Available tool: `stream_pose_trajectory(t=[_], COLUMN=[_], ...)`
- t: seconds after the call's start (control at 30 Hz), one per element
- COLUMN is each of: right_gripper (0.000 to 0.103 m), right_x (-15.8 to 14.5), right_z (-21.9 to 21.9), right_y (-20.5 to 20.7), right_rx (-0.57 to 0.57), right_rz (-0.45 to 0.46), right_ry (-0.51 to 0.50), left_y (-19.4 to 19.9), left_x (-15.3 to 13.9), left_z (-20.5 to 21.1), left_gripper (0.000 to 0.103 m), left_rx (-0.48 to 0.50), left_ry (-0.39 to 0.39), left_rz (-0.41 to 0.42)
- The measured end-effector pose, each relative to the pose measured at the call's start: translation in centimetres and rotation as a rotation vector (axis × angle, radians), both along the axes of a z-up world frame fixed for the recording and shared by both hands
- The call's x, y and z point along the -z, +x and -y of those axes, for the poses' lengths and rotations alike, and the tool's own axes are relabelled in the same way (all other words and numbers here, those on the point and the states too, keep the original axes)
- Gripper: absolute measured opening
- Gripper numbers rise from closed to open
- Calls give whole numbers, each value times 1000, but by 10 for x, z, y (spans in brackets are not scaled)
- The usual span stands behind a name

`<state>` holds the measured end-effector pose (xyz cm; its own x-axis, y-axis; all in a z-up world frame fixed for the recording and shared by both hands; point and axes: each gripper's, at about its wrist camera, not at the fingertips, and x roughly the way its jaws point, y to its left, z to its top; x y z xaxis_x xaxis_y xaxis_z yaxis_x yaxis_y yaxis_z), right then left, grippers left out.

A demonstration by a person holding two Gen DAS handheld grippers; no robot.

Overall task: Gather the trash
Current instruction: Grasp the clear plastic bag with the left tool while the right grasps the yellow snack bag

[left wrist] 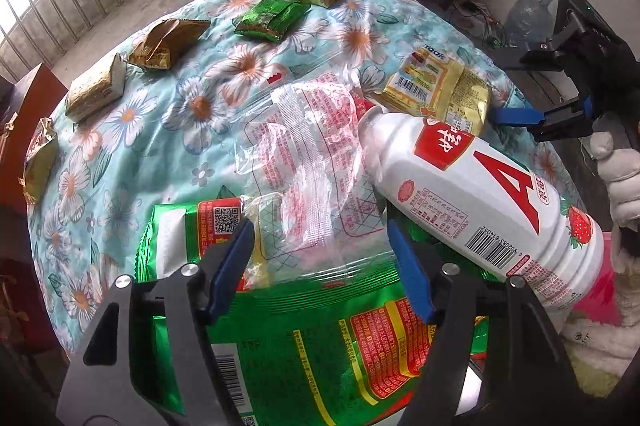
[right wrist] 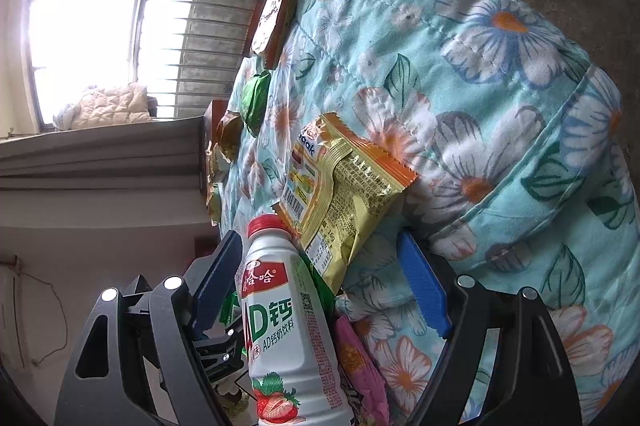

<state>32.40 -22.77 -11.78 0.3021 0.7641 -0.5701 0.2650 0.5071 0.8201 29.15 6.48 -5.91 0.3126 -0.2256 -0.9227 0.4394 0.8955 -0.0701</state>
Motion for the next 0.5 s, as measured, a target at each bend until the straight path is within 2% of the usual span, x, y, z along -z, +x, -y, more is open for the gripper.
stream_pose_trajectory(t=[0.07,0.33,0.5], right_gripper=[77,77,71], right_x=[0,4,12], right_z=[-2,-12,-16], right_y=[0,4,7], right_rx=[0,15,37], right_rz=[-3,-11,-13], right_ry=[2,-10,-16], left_y=[-1,-4,-10], left_x=[-2,-11,-17], left_z=[-1,-5,-8], left_gripper=[54,34,32], left_rx=[1,-11,-27], left_ry=[-12,-68,-79], left_rz=[3,28,62])
